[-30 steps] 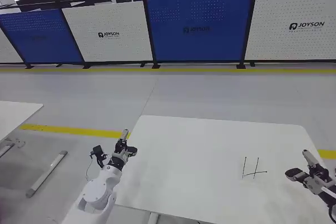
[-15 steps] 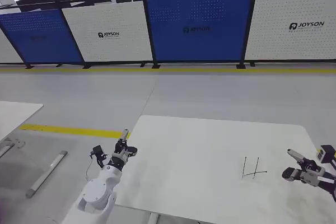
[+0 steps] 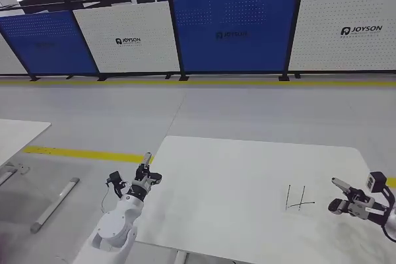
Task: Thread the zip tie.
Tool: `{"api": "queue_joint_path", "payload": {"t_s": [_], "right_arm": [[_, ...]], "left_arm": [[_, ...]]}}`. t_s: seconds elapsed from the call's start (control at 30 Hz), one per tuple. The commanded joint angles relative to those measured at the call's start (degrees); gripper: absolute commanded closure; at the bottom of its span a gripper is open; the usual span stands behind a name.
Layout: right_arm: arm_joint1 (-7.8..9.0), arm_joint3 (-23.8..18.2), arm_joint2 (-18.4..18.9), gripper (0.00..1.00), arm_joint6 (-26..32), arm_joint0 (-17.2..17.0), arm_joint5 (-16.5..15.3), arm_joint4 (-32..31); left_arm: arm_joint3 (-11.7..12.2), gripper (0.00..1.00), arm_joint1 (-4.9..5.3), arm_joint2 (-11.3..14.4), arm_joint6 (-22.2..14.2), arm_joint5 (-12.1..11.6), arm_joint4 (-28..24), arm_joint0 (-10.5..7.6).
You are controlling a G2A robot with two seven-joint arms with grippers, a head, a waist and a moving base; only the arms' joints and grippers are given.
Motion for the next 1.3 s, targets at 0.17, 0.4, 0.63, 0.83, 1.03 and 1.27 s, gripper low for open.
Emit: {"api": "queue_joint_path", "payload": {"t_s": [0.17, 0.4, 0.63, 0.83, 1.03, 1.27], "right_arm": [[1.52, -3.19, 4.58, 0.00, 7.34, -0.85, -5.33, 0.74], [4.55, -2.25, -1.37, 0.00, 10.29, 0.93, -7.22, 2.08], [5.85, 2.43, -6.38, 0.00, 10.29, 4.86, -6.53, 2.62], [5.85, 2.43, -6.38, 0.00, 10.29, 4.86, -6.53, 2.62], [5.85, 2.43, -6.38, 0.00, 10.29, 4.86, -6.53, 2.62], [5.50, 2.44, -10.25, 0.00, 10.29, 5.97, -6.25, 0.99]], "left_arm": [[0.00, 0.00, 0.00, 0.00, 0.00, 0.00, 0.00, 0.00], [0.00, 0.00, 0.00, 0.00, 0.00, 0.00, 0.00, 0.00], [0.00, 0.00, 0.00, 0.00, 0.00, 0.00, 0.00, 0.00], [0.00, 0.00, 0.00, 0.00, 0.00, 0.00, 0.00, 0.00], [0.00, 0.00, 0.00, 0.00, 0.00, 0.00, 0.00, 0.00], [0.00, 0.00, 0.00, 0.00, 0.00, 0.00, 0.00, 0.00]]}}
